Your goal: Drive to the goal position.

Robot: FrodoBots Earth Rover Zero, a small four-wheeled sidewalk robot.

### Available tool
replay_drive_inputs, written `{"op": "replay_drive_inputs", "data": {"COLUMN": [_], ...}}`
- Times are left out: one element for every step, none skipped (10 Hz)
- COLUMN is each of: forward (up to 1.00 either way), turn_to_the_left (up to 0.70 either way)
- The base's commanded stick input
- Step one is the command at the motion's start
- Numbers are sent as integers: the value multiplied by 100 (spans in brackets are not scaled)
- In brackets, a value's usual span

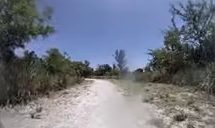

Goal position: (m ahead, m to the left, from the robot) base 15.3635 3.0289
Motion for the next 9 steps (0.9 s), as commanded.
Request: {"op": "replay_drive_inputs", "data": {"forward": [45,45,45,45,45,45,45,45,45], "turn_to_the_left": [0,0,0,0,0,0,0,0,0]}}
